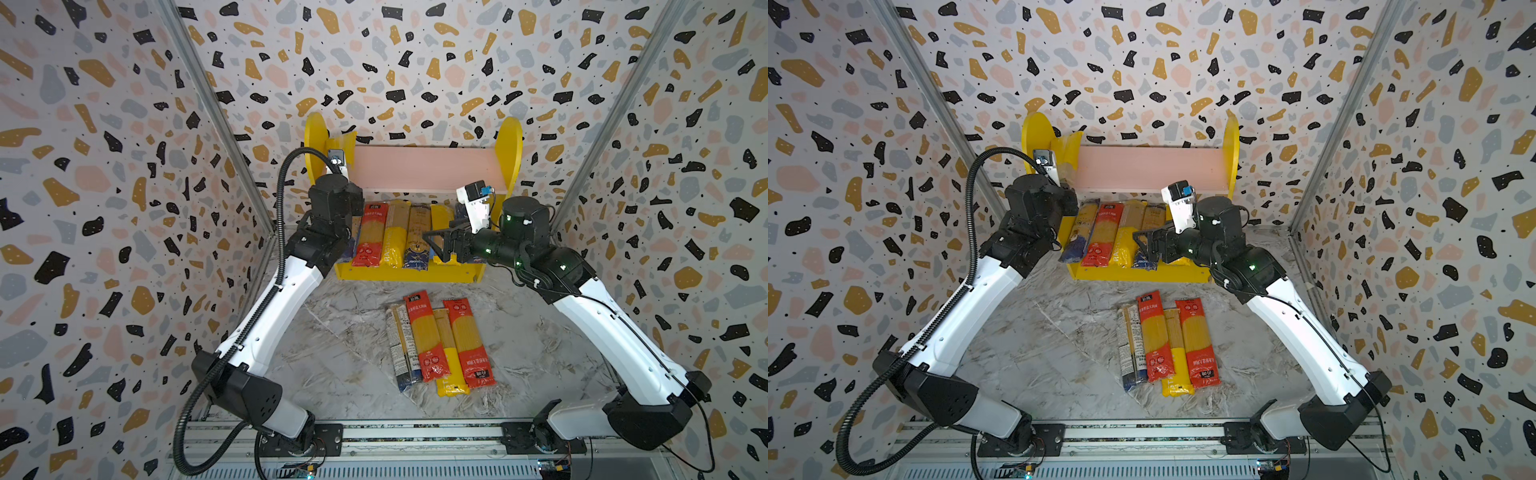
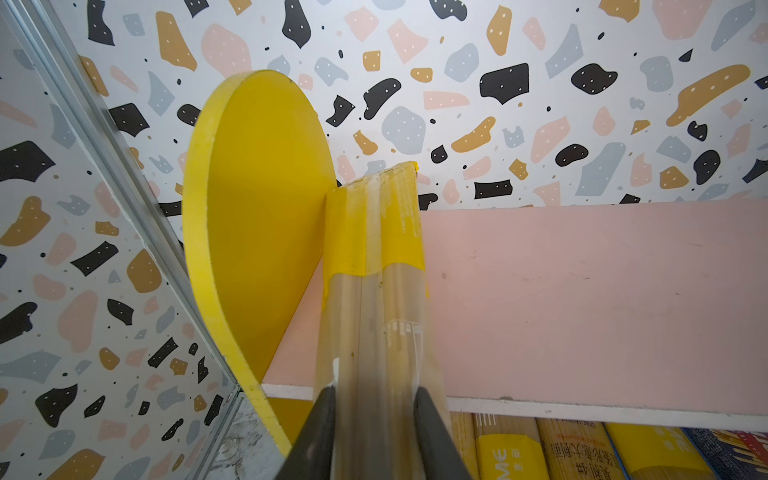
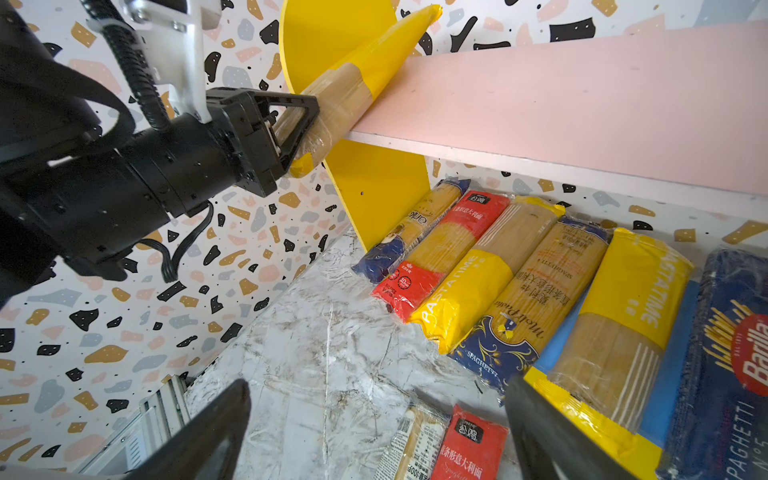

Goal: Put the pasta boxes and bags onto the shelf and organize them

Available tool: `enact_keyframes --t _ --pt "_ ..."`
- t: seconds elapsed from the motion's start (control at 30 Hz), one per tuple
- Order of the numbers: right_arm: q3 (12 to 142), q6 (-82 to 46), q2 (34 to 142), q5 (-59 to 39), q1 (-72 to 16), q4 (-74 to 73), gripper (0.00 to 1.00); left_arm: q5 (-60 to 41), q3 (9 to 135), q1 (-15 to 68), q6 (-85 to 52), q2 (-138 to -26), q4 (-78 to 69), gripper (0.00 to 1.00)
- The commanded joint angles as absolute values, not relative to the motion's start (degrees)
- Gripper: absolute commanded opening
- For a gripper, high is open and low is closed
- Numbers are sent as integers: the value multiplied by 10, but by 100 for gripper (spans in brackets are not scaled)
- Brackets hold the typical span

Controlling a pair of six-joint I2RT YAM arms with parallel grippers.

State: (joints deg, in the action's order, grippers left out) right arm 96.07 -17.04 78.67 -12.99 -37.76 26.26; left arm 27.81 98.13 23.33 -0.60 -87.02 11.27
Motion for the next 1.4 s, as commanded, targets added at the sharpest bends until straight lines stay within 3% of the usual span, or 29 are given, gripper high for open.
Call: enact_keyframes --t 0.0,0.03,0.13,0.17,0.23,0.4,0.67,0.97,1.1,1.37 --pt "952 -177 768 -121 -381 250 96 326 989 212 6 -844 34 0" --pt "949 -177 767 -120 -381 250 96 324 992 211 6 -844 37 0" --pt "941 -177 761 -118 -381 250 97 318 990 209 7 -841 40 27" --pt "935 -179 757 -115 -381 248 97 318 989 210 7 -840 40 37" --pt "925 -180 748 -113 -381 246 97 319 990 209 6 -839 40 68" --pt "909 -182 731 -101 -381 247 98 317 1005 209 2 -841 49 92" --pt "898 -182 715 -97 -381 252 99 273 1015 210 -21 -817 85 99" --pt "839 -201 674 -66 -383 258 99 236 926 228 -78 -696 141 100" --pt "784 -212 633 -49 -387 259 99 280 859 302 -126 -625 208 99" --pt "694 -243 568 -17 -409 281 99 324 574 466 -308 -471 236 95"
